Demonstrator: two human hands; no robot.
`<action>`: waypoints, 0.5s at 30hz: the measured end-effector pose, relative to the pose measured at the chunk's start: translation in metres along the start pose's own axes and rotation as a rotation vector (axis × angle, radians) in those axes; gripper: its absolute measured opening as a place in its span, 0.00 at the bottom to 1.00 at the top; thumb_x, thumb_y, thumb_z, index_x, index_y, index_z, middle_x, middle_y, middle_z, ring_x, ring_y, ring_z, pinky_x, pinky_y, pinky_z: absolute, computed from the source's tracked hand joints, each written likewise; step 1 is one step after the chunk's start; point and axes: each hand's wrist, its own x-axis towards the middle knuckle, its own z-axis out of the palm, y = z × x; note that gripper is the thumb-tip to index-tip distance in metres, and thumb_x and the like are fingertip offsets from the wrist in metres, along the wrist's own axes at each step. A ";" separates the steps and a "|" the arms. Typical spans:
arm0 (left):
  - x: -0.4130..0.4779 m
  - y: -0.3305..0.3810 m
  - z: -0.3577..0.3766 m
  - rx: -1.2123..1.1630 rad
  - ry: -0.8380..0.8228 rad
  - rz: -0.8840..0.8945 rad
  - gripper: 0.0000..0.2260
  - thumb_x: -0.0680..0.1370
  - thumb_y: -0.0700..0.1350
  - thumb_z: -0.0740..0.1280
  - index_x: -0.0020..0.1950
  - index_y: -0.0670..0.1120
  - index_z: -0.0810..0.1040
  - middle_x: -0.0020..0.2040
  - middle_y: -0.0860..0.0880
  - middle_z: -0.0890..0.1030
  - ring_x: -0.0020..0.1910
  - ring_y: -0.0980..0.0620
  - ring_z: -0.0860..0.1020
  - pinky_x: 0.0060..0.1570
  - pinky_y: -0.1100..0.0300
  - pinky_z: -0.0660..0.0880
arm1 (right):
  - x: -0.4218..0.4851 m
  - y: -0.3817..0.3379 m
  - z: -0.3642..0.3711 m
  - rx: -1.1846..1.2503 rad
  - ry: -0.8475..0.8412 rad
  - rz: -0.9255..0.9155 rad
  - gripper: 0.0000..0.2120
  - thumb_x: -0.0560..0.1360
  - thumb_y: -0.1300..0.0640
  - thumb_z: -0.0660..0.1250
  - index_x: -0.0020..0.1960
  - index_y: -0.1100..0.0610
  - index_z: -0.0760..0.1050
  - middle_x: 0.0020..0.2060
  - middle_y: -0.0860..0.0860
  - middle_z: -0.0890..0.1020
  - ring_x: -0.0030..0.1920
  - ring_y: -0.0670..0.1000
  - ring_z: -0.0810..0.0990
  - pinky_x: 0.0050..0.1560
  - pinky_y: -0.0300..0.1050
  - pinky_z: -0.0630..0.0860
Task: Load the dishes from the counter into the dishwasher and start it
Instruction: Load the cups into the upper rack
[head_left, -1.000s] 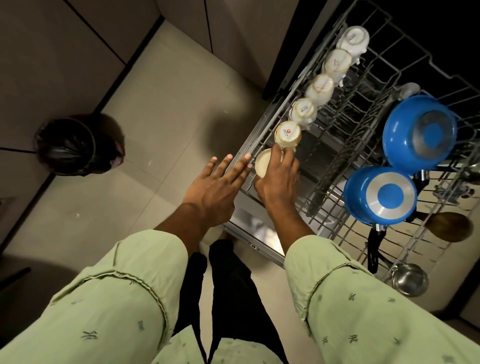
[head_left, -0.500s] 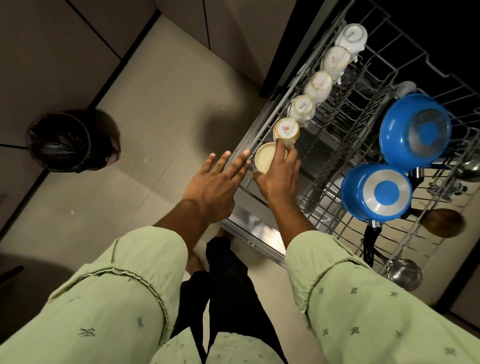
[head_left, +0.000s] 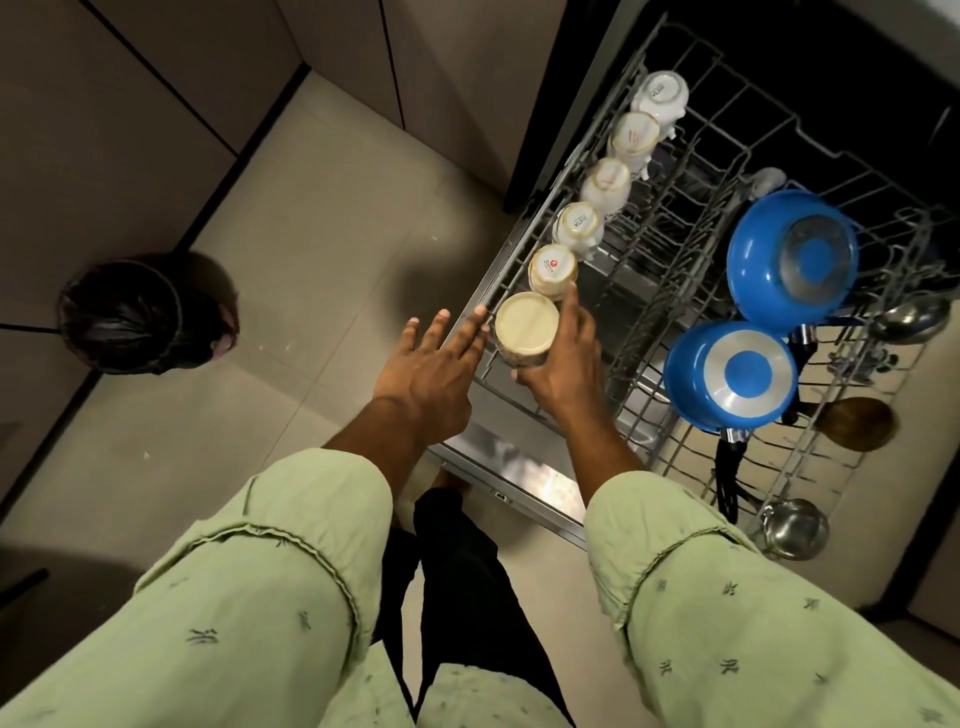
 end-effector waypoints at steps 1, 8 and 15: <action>0.000 0.001 -0.001 -0.022 0.001 -0.003 0.35 0.83 0.51 0.56 0.80 0.50 0.35 0.79 0.50 0.33 0.79 0.42 0.38 0.76 0.43 0.40 | -0.004 0.003 -0.001 0.011 0.005 0.015 0.56 0.67 0.53 0.79 0.80 0.51 0.42 0.76 0.58 0.57 0.74 0.61 0.61 0.69 0.58 0.65; -0.006 0.014 -0.008 -0.093 0.053 -0.012 0.34 0.84 0.56 0.55 0.81 0.48 0.37 0.81 0.47 0.37 0.80 0.42 0.41 0.77 0.43 0.44 | -0.030 0.000 -0.010 -0.094 0.065 0.055 0.41 0.77 0.49 0.68 0.80 0.57 0.48 0.78 0.58 0.54 0.78 0.59 0.53 0.74 0.58 0.61; -0.017 0.006 -0.019 -0.095 0.101 -0.018 0.33 0.84 0.56 0.54 0.81 0.47 0.38 0.81 0.47 0.37 0.80 0.42 0.41 0.76 0.43 0.44 | -0.049 -0.038 -0.018 -0.130 0.119 -0.015 0.38 0.78 0.45 0.64 0.79 0.57 0.50 0.78 0.57 0.54 0.78 0.59 0.50 0.76 0.56 0.53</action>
